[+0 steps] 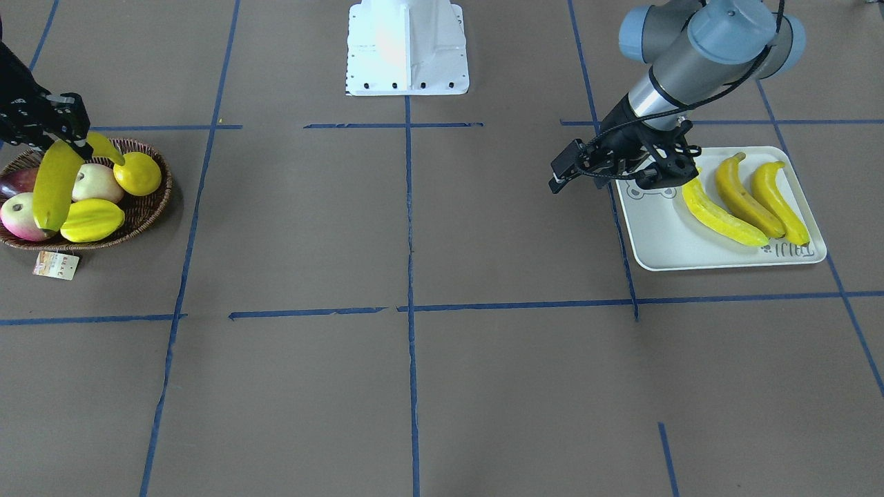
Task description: Transfer all bananas from basket to plate
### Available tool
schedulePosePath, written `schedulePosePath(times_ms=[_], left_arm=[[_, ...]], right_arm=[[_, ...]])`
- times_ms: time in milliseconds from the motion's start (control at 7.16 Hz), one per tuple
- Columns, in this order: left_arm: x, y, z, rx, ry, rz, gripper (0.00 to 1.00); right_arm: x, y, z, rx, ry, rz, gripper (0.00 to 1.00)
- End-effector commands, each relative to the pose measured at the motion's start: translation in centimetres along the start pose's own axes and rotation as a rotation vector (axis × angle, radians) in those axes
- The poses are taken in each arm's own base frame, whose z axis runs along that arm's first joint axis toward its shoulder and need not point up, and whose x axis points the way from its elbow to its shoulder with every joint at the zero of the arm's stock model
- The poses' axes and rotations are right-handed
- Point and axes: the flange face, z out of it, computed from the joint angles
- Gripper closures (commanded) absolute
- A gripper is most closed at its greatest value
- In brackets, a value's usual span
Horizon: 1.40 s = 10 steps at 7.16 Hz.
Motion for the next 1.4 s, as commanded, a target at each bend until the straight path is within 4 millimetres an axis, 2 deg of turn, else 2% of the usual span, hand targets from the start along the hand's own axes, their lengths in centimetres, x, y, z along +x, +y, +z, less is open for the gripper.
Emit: schedulePosePath(times_ms=[0, 280, 419, 559, 699, 839, 978, 1118, 1258], left_arm=[[4.2, 1.6, 0.0, -0.020, 0.098, -0.002, 0.01], [5.9, 2.5, -0.5, -0.042, 0.293, -0.068, 0.01], [7.5, 3.0, -1.3, -0.062, 0.359, -0.100, 0.01], [8.7, 3.6, -1.8, -0.073, 0.402, -0.089, 0.01], [10.9, 5.0, -2.0, -0.078, 0.457, -0.091, 0.01], [13.3, 7.7, -0.8, -0.076, 0.507, -0.104, 0.01], [14.4, 10.3, 1.0, -0.089, 0.515, -0.101, 0.02], [15.2, 11.1, 1.0, -0.100, 0.526, -0.097, 0.02], [15.2, 11.5, 1.6, -0.109, 0.519, -0.097, 0.03]], right_arm=[[-11.6, -0.9, 0.6, -0.070, -0.170, -0.038, 0.98], [-16.5, 1.7, 2.3, -0.053, -0.330, -0.052, 0.98], [-19.1, 3.8, 4.1, -0.018, -0.427, -0.003, 0.98], [-22.3, 7.0, 6.2, 0.021, -0.498, 0.025, 0.98], [-25.8, 9.6, 7.8, 0.056, -0.530, 0.022, 0.98], [-28.5, 11.5, 8.3, 0.075, -0.557, 0.012, 0.98], [-30.0, 12.2, 8.6, 0.087, -0.570, 0.008, 0.98], [-31.1, 12.0, 8.8, 0.089, -0.574, 0.006, 0.98], [-31.2, 12.2, 9.0, 0.084, -0.571, 0.006, 0.98]])
